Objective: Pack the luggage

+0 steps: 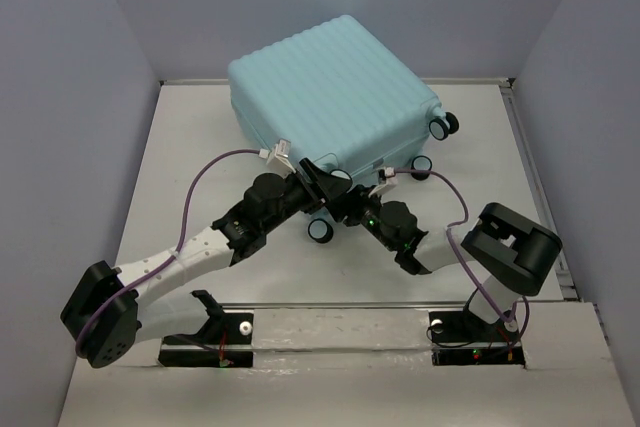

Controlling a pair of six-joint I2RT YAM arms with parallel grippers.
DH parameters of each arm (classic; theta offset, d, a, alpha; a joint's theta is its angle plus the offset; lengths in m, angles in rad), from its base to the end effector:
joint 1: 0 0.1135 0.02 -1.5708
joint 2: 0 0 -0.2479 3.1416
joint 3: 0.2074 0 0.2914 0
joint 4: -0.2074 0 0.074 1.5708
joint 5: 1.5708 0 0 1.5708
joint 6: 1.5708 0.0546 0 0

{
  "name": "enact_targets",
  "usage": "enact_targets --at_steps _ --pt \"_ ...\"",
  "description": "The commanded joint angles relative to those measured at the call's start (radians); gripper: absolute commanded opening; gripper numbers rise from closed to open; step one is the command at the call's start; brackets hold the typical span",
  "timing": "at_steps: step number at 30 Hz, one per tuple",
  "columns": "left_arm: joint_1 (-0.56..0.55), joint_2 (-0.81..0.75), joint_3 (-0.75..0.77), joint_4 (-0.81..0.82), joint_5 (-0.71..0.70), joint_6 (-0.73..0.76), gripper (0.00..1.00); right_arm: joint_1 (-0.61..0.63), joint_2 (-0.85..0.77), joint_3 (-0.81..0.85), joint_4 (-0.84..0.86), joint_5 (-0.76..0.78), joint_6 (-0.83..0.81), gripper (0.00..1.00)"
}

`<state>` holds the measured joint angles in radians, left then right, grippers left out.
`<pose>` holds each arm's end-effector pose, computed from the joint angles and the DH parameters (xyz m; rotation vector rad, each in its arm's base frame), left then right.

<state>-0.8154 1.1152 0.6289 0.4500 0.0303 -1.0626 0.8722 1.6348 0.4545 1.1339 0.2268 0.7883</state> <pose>0.2179 -0.2338 0.2512 -0.1980 1.8092 -1.4325 0.2197 0.2425 0.1141 0.1148 1.7269 1.0802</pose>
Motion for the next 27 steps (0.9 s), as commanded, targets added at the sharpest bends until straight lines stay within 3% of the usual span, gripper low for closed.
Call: enact_targets --at_steps 1,7,9,16,19,23,24,27 --pt "-0.06 -0.072 0.068 0.381 0.151 0.092 0.06 -0.025 0.006 0.038 0.142 0.115 -0.055 0.41" --pt "-0.06 -0.074 0.06 0.377 0.151 0.095 0.06 -0.025 0.026 0.062 0.185 0.072 -0.084 0.12" --pt "-0.06 -0.075 0.058 0.375 0.149 0.096 0.06 -0.025 0.03 0.052 0.201 0.069 -0.083 0.07" --pt "-0.06 -0.061 0.069 0.375 0.152 0.102 0.06 -0.016 0.051 0.021 0.291 -0.003 -0.101 0.07" --pt "-0.06 -0.037 0.109 0.374 0.164 0.108 0.06 0.074 0.095 0.053 0.32 -0.037 -0.132 0.07" --pt "-0.06 0.0 0.216 0.388 0.18 0.113 0.06 0.192 0.236 0.124 0.574 -0.138 -0.072 0.07" --pt "-0.06 0.005 0.235 0.389 0.19 0.113 0.06 0.214 0.258 0.165 0.584 -0.186 -0.017 0.07" --pt "-0.06 0.011 0.29 0.389 0.186 0.125 0.06 0.261 0.266 0.205 0.583 -0.196 -0.055 0.07"
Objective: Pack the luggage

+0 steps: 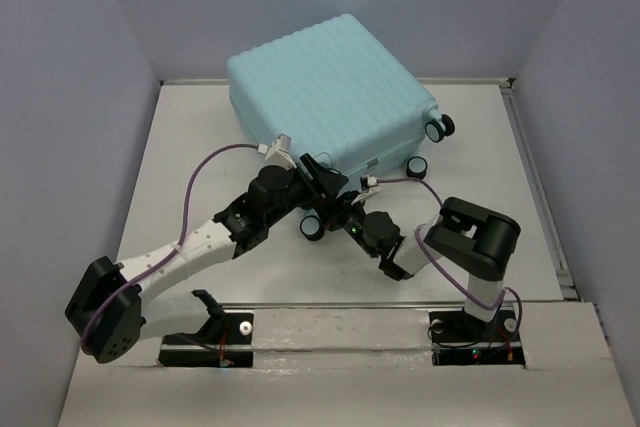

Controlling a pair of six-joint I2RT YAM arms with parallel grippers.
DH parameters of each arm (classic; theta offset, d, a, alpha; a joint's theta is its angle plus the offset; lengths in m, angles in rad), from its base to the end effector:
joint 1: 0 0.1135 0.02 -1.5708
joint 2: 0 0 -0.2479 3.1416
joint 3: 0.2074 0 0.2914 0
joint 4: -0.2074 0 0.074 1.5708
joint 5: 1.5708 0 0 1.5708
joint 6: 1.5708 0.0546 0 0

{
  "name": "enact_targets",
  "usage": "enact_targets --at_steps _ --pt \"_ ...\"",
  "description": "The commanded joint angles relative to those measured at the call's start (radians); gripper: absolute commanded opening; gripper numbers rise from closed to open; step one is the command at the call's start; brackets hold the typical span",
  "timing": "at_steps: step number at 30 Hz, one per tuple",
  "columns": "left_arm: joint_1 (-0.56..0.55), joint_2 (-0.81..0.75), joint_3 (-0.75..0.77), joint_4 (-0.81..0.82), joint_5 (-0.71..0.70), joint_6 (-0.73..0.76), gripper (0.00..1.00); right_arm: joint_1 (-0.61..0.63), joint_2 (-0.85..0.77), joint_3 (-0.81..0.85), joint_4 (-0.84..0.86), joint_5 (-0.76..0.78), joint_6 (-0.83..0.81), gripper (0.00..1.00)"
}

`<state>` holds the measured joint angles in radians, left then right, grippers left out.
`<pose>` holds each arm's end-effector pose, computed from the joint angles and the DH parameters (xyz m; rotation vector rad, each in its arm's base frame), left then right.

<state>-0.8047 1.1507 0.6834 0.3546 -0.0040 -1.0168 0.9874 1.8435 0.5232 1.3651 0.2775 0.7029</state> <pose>0.2278 -0.2364 0.2505 -0.2021 1.8674 -1.3230 0.2009 0.2772 0.0965 0.0046 1.6397 1.1190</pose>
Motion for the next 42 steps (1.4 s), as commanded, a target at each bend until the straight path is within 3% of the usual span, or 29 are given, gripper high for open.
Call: enact_targets --at_steps 1,10,14,19,24,28,34,37,38,39,42 --pt "-0.071 -0.028 0.251 0.472 0.21 0.092 0.06 0.157 0.039 0.133 0.351 -0.242 0.024 0.07" --pt "-0.044 0.012 0.311 0.478 0.206 0.063 0.06 0.22 -0.055 0.143 0.351 -0.268 -0.014 0.07" --pt "0.025 -0.018 0.298 0.478 0.242 0.009 0.06 0.235 -0.199 -0.051 0.33 -0.166 -0.059 0.07" --pt "0.036 -0.083 0.24 0.469 0.22 -0.018 0.06 0.235 -0.34 -0.132 0.106 -0.047 -0.088 0.07" --pt "0.009 -0.049 0.202 0.54 0.231 -0.091 0.06 0.235 -0.115 0.033 0.209 -0.197 -0.04 0.07" --pt "-0.024 -0.026 0.153 0.622 0.207 -0.127 0.06 0.235 0.069 0.289 0.293 -0.261 0.004 0.07" --pt "-0.065 -0.045 0.071 0.698 0.144 -0.163 0.06 0.235 0.213 0.495 0.316 -0.143 0.058 0.07" --pt "-0.065 -0.08 0.045 0.678 0.122 -0.146 0.06 0.235 0.215 0.457 0.353 -0.101 0.081 0.32" --pt "-0.065 -0.094 0.044 0.657 0.116 -0.131 0.06 0.235 0.215 0.425 0.353 -0.095 0.078 0.44" --pt "-0.064 -0.124 0.039 0.635 0.11 -0.112 0.06 0.235 0.189 0.385 0.353 -0.093 0.073 0.63" --pt "-0.057 -0.196 0.013 0.512 0.072 -0.042 0.06 0.235 0.11 0.189 0.329 -0.075 0.053 0.82"
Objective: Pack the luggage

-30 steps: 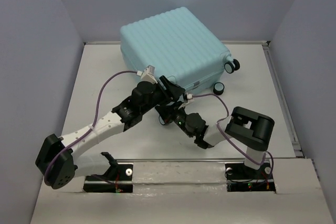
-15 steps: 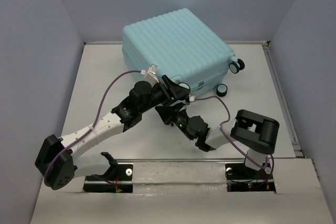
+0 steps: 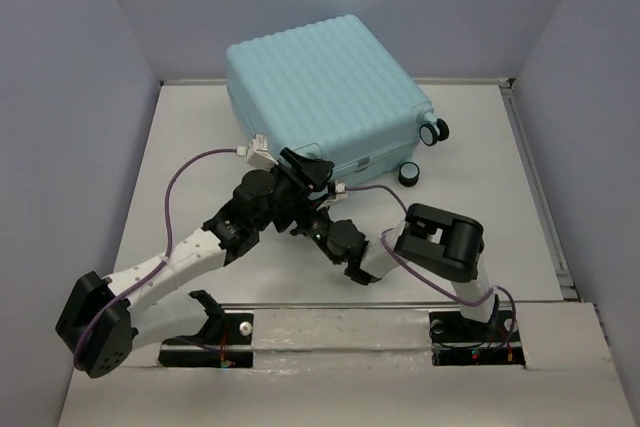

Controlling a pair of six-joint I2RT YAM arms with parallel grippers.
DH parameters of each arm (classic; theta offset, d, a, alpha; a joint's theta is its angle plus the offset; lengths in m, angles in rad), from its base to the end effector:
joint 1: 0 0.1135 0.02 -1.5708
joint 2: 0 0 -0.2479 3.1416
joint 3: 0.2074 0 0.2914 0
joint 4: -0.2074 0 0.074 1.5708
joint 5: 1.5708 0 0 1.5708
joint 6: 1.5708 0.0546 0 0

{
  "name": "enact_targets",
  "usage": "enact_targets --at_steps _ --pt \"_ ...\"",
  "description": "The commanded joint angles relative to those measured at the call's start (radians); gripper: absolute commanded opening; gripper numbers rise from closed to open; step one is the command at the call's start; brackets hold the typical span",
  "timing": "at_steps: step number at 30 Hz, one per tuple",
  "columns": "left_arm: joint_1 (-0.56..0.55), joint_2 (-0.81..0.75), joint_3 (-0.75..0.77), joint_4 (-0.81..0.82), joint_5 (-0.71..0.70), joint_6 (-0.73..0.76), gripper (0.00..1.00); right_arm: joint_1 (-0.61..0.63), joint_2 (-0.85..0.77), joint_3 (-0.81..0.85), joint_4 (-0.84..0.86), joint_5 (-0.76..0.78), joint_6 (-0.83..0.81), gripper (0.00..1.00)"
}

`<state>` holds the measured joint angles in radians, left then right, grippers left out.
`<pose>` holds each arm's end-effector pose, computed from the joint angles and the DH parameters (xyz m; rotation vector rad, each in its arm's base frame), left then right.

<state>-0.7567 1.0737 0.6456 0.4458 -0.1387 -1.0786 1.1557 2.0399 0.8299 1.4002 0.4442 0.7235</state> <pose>0.2336 -0.2102 0.2699 -0.3939 1.6710 -1.3120 0.1868 0.3657 0.1123 0.0772 1.5177 1.2376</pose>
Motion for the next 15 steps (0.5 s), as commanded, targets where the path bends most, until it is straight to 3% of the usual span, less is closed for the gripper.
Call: enact_targets --at_steps 1,3,6,7,8,11,15 --pt "-0.104 -0.136 0.04 0.389 0.197 0.031 0.09 0.067 -0.116 -0.168 0.274 -0.23 0.021 0.84" --pt "-0.089 -0.19 -0.007 0.315 0.169 0.043 0.23 0.067 -0.179 -0.311 0.183 -0.217 0.018 0.88" --pt "-0.063 -0.248 -0.096 0.295 0.149 0.022 0.69 0.067 -0.391 -0.429 -0.025 -0.216 -0.019 0.9" --pt "-0.056 -0.257 -0.116 0.297 0.149 0.017 0.75 0.067 -0.444 -0.44 -0.105 -0.213 -0.033 0.91" --pt "-0.04 -0.273 -0.144 0.297 0.151 0.017 0.81 0.067 -0.498 -0.428 -0.303 -0.211 -0.045 0.92" --pt "-0.007 -0.293 -0.175 0.288 0.194 0.017 0.98 0.067 -0.67 -0.353 -0.676 -0.185 -0.117 0.95" --pt "0.033 -0.31 -0.204 0.261 0.243 0.031 0.99 0.067 -0.82 -0.279 -0.937 -0.106 -0.199 0.99"
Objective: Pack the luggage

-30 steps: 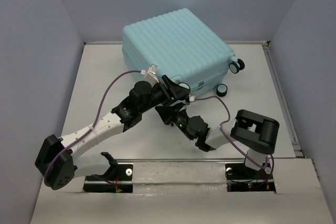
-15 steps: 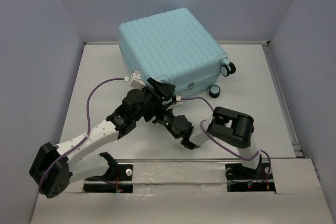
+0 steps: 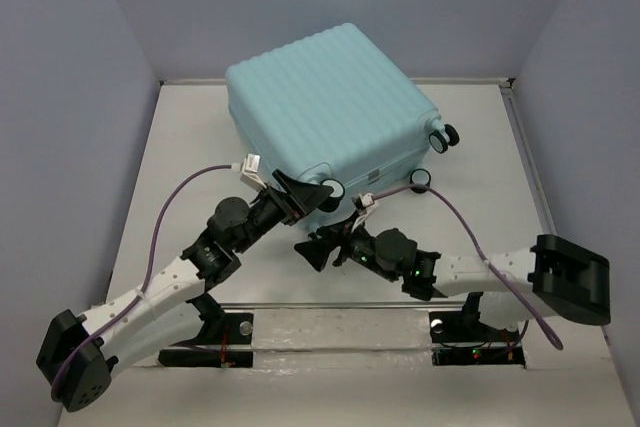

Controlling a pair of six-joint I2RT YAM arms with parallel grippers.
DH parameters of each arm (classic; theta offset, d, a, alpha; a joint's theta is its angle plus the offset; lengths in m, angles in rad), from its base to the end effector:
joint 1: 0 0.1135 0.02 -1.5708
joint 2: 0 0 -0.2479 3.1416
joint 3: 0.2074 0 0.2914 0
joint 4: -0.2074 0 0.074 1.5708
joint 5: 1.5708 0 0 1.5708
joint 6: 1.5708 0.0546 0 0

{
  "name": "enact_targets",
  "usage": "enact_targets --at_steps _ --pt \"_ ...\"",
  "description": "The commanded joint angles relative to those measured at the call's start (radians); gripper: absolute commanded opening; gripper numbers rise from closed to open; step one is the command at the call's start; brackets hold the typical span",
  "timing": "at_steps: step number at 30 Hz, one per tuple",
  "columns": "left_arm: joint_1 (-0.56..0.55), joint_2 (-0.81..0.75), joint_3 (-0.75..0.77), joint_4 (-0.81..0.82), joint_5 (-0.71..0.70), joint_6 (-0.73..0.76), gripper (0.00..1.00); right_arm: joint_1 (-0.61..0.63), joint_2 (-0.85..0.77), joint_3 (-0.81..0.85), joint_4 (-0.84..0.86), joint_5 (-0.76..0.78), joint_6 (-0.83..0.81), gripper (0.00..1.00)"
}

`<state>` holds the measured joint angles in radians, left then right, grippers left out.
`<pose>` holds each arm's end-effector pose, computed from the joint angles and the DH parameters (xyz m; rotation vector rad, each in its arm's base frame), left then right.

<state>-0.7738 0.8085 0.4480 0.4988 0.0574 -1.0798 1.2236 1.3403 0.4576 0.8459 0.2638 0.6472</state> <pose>0.1867 -0.1868 0.2661 -0.1955 1.6210 -1.5273 0.1214 0.2936 0.1680 -0.2809 1.7294 1.2113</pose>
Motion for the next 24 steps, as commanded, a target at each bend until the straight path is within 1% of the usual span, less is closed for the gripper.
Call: enact_targets --at_steps 1,2,3,4,6,9,13,15,16,18,19,20,21,22,23,24 --pt "0.057 -0.049 -0.015 0.205 0.058 0.034 0.99 -0.001 -0.142 0.11 -0.418 0.075 -0.138 1.0" --pt "0.068 -0.052 -0.034 0.204 0.074 0.034 0.99 -0.001 -0.17 0.131 -0.483 0.112 -0.153 1.0" --pt "0.077 -0.061 -0.041 0.205 0.079 0.034 0.99 -0.001 -0.177 0.156 -0.514 0.129 -0.17 1.0" --pt "0.094 -0.065 -0.06 0.205 0.093 0.034 0.99 -0.013 -0.178 0.206 -0.569 0.159 -0.199 1.0" --pt "0.111 -0.074 -0.072 0.204 0.108 0.04 0.99 -0.03 -0.171 0.246 -0.602 0.181 -0.221 1.0" --pt "0.139 -0.089 -0.086 0.187 0.125 0.061 0.99 -0.094 -0.168 0.294 -0.611 0.157 -0.236 1.0" --pt "0.149 -0.107 -0.089 0.167 0.133 0.089 0.99 -0.183 -0.133 0.355 -0.62 0.1 -0.235 1.0" --pt "0.151 -0.118 -0.075 0.111 0.127 0.122 0.99 -0.222 -0.104 0.388 -0.622 0.077 -0.233 1.0" --pt "0.151 -0.126 -0.071 0.11 0.122 0.139 0.98 -0.231 -0.096 0.397 -0.622 0.063 -0.236 1.0" --pt "0.151 -0.158 -0.057 0.032 0.102 0.178 0.98 -0.24 -0.081 0.427 -0.619 0.048 -0.244 1.0" --pt "0.151 -0.172 -0.054 -0.004 0.064 0.217 0.96 -0.24 -0.072 0.44 -0.616 0.031 -0.254 1.0" --pt "0.151 -0.208 -0.057 -0.079 0.038 0.233 0.96 -0.24 -0.053 0.45 -0.616 0.02 -0.256 1.0" --pt "0.151 -0.23 -0.06 -0.115 0.012 0.247 0.94 -0.24 -0.046 0.469 -0.614 0.011 -0.258 0.98" --pt "0.151 -0.253 -0.068 -0.182 -0.04 0.267 0.92 -0.24 -0.04 0.475 -0.611 -0.003 -0.259 0.94" --pt "0.151 -0.299 -0.086 -0.212 -0.059 0.276 0.9 -0.24 -0.035 0.477 -0.608 -0.009 -0.258 0.81" --pt "0.151 -0.324 -0.095 -0.236 -0.089 0.285 0.87 -0.24 -0.035 0.478 -0.608 -0.014 -0.256 0.78"
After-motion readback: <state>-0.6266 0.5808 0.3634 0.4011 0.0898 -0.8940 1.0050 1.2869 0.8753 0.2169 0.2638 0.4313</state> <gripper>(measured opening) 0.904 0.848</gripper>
